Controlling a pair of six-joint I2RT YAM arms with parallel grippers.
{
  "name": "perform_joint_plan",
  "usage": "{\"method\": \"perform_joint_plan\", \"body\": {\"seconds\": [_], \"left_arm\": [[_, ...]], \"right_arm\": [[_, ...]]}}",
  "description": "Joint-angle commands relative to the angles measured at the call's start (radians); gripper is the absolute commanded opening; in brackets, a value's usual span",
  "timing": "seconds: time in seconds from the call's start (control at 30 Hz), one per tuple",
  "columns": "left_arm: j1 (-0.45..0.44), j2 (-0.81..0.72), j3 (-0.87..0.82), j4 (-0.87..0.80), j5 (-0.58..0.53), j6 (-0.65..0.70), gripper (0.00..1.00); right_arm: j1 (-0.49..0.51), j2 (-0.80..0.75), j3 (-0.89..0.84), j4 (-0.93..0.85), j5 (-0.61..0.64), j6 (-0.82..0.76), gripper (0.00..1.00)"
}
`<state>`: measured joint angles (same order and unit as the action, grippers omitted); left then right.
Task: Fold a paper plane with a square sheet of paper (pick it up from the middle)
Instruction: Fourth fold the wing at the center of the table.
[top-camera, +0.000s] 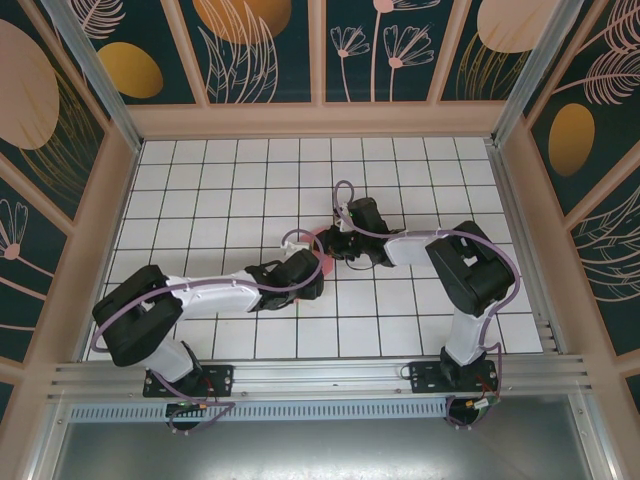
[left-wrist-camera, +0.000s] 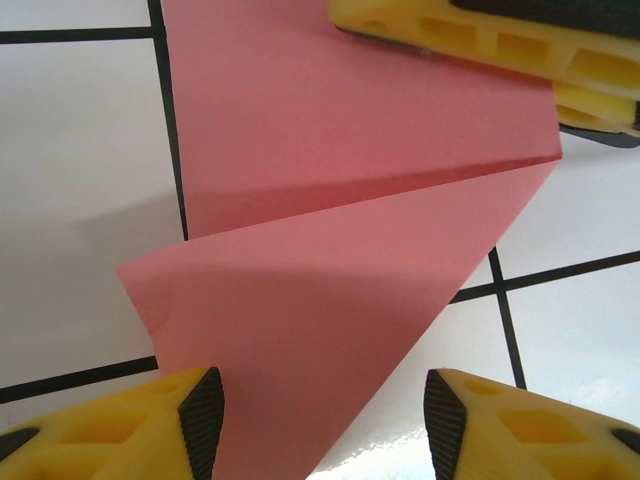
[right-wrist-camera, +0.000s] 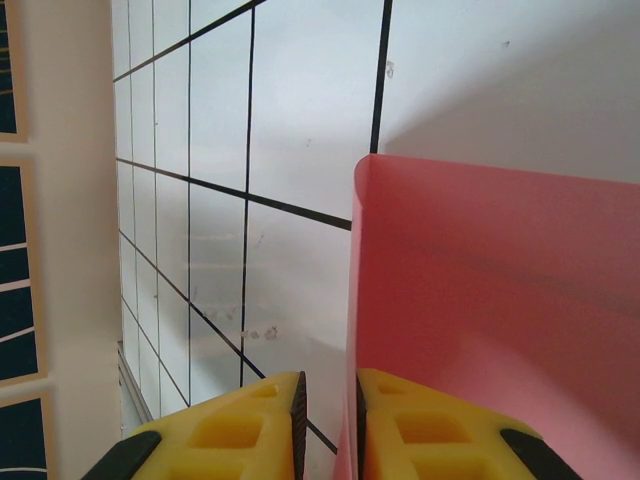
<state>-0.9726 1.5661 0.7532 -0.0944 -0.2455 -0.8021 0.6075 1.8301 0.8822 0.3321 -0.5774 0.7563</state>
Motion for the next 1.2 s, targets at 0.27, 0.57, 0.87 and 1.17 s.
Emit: {"method": "perform_joint_plan", "body": {"seconds": [0.27,0.57,0.87,1.17], "left_arm": [[-0.024,0.060,0.040,-0.047,-0.064,0.010,0.54],[-0.028,0.060,0.040,-0.059,-0.082,0.022,0.46],[-0.029,0.064,0.038,-0.071,-0.096,0.036,0.35],[-0.029,0.058,0.029,-0.067,-0.102,0.055,0.24]], "right_arm": [[-0.009,0.009,0.042,-0.020,-0.027,0.005,0.19],[-0.008,0.010,0.044,-0.037,-0.015,0.003,0.19],[-0.010,0.009,0.043,-0.045,-0.012,0.001,0.19],[-0.011,-0.003,0.047,-0.056,-0.006,-0.001,0.20]]}}
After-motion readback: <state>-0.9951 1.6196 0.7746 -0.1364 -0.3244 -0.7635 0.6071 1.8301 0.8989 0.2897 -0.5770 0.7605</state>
